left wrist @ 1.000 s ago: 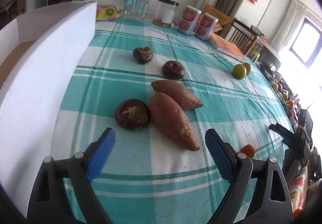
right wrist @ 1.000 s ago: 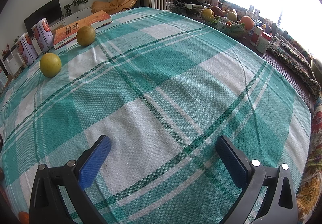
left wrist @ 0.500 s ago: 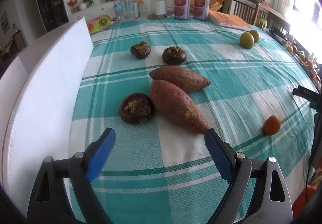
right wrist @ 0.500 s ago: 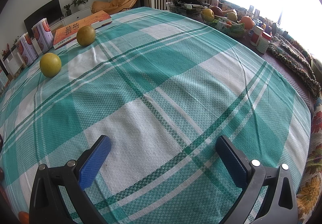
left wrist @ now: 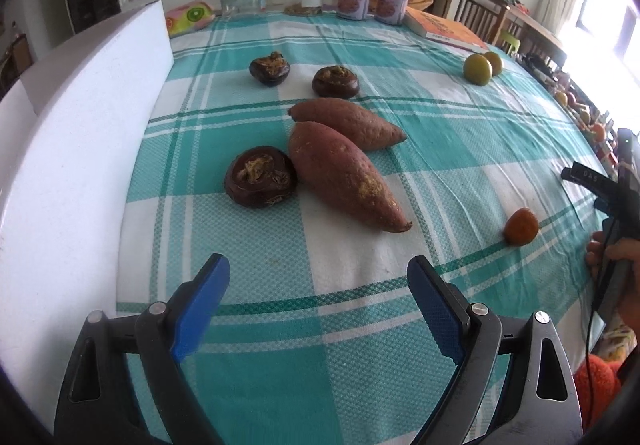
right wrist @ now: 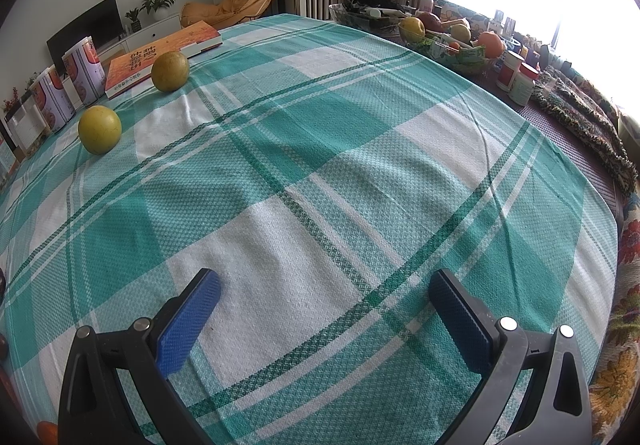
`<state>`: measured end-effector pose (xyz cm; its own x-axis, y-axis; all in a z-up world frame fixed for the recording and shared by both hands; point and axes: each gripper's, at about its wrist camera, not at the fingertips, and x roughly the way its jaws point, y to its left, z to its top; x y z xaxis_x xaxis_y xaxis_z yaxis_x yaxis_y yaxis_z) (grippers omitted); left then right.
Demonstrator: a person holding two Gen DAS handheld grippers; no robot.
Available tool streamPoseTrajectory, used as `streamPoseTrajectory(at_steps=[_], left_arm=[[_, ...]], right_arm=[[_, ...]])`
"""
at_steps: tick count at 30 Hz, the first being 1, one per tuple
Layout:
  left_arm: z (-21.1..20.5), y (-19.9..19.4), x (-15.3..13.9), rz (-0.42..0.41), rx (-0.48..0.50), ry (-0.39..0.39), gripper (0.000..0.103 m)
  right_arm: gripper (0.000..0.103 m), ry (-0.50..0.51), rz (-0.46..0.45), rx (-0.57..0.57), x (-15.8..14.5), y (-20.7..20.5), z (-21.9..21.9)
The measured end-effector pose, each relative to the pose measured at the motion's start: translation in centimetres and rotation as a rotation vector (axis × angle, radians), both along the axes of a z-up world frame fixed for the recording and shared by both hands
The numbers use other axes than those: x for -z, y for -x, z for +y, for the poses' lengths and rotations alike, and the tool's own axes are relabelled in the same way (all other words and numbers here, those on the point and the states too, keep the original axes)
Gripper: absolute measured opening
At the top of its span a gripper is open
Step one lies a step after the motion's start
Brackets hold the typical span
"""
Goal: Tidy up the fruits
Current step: 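Move the left tool to a sweet potato and close around it, then lift the sweet potato with the left tool and lower it into the white box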
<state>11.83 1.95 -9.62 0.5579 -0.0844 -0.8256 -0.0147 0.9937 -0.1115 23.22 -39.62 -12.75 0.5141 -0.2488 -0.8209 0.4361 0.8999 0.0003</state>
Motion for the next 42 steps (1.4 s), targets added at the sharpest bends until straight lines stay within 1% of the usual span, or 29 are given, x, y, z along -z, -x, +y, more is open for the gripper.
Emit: streamPoseTrajectory(at_steps=[3,5,6,8,10,12,14,16,17,18,19,20,21,23,24,26,27,28,31,32,33,34,35,36,37,38,39,40,42], left_arm=[[0.2,1.1,0.1,0.019,0.01,0.059,0.092],[0.3,0.9,-0.6,-0.007,-0.01,0.106,0.092],[0.0,0.3,-1.0,-0.017,-0.018,0.117,0.091],[-1.0,-1.4,-1.5,-0.031,-0.026,0.101,0.091],[-2.3,-3.6,-1.2,-0.016,-0.045,0.031,0.09],[-2.9,-5.3,-0.4,0.0,-0.071,-0.001,0.09],[-2.8,-6.6,0.5,0.023,-0.088,0.023,0.09],[-2.7,-7.3,1.0,0.016,-0.093,0.049,0.089],[-2.6,-7.6,1.4,0.022,-0.096,0.053,0.087],[-2.5,-7.8,1.6,0.018,-0.104,0.032,0.077],[-2.6,-7.6,1.6,-0.007,-0.105,-0.015,0.067],[-2.6,-7.4,1.6,-0.017,-0.089,-0.047,0.049],[-2.4,-7.1,1.6,-0.027,-0.062,-0.043,0.048],[-2.0,-6.2,1.5,-0.026,-0.042,-0.032,0.048],[-1.9,-5.5,1.3,-0.014,-0.033,-0.009,0.047],[-1.7,-3.7,1.1,0.017,0.009,0.061,0.047],[-1.8,-2.5,0.8,0.024,0.04,0.077,0.047],[-2.2,-1.5,0.6,0.027,0.072,0.078,0.047],[-2.4,1.3,-0.1,0.026,0.123,0.091,0.047],[-2.3,2.0,-0.4,0.024,0.129,0.104,0.047],[-2.2,2.6,-0.8,0.017,0.134,0.115,0.047],[-2.2,3.0,-1.3,0.008,0.138,0.121,0.047],[-2.2,3.4,-1.8,-0.002,0.143,0.127,0.047],[-2.1,3.7,-2.2,-0.01,0.149,0.134,0.048],[-2.0,4.0,-2.7,-0.016,0.15,0.145,0.048],[-1.7,4.3,-3.2,-0.022,0.151,0.157,0.048],[-1.5,4.7,-3.7,-0.028,0.155,0.168,0.048],[-1.1,5.2,-4.3,-0.033,0.159,0.18,0.048],[0.1,6.3,-5.6,-0.041,0.16,0.224,0.048]], right_arm=[[0.103,-0.003,0.004,-0.019,0.0,-0.1,0.0],[0.103,-0.012,0.0,-0.049,-0.1,0.3,0.0],[0.103,-0.017,-0.014,-0.053,-0.1,0.7,0.1],[0.103,-0.037,-0.035,-0.052,-0.3,1.4,0.2],[0.103,-0.045,-0.041,-0.053,-0.3,1.7,0.5],[0.103,-0.051,-0.046,-0.058,-0.3,1.9,0.5],[0.103,-0.073,-0.063,-0.058,-0.4,2.1,0.3],[0.103,-0.09,-0.078,-0.056,-0.4,2.2,0.1],[0.103,-0.091,-0.078,-0.056,-0.4,2.2,0.1],[0.103,-0.087,-0.075,-0.056,-0.4,2.2,0.1],[0.103,-0.081,-0.069,-0.057,-0.4,2.1,0.1],[0.103,-0.073,-0.062,-0.057,-0.4,2.0,0.2],[0.103,-0.068,-0.057,-0.057,-0.4,2.0,0.2],[0.103,-0.065,-0.054,-0.058,-0.4,1.9,0.3],[0.103,-0.068,-0.058,-0.058,-0.4,1.9,0.3],[0.103,-0.105,-0.089,-0.08,-0.7,2.4,0.2],[0.1,-0.138,-0.102,-0.114,-1.1,2.9,0.6],[0.095,-0.188,-0.119,-0.191,-1.6,3.4,1.6],[0.093,-0.359,-0.102,-0.536,-3.3,5.1,7.3],[0.093,-0.39,-0.091,-0.631,-3.8,5.8,9.2],[0.092,-0.388,-0.078,-0.71,-4.2,6.7,11.6],[0.091,-0.365,-0.061,-0.766,-4.3,7.2,13.6],[0.089,-0.341,-0.044,-0.803,-4.3,7.3,15.3],[0.083,-0.305,-0.02,-0.83,-3.8,7.3,17.0],[0.077,-0.262,0.009,-0.835,-3.2,7.0,18.2],[0.073,-0.23,0.03,-0.827,-2.6,6.7,19.0],[0.062,-0.226,0.044,-0.814,-2.0,6.3,19.5],[0.044,-0.242,0.06,-0.803,-1.4,6.0,19.8],[0.031,-0.228,0.051,-0.784,-1.3,6.0,19.8]])
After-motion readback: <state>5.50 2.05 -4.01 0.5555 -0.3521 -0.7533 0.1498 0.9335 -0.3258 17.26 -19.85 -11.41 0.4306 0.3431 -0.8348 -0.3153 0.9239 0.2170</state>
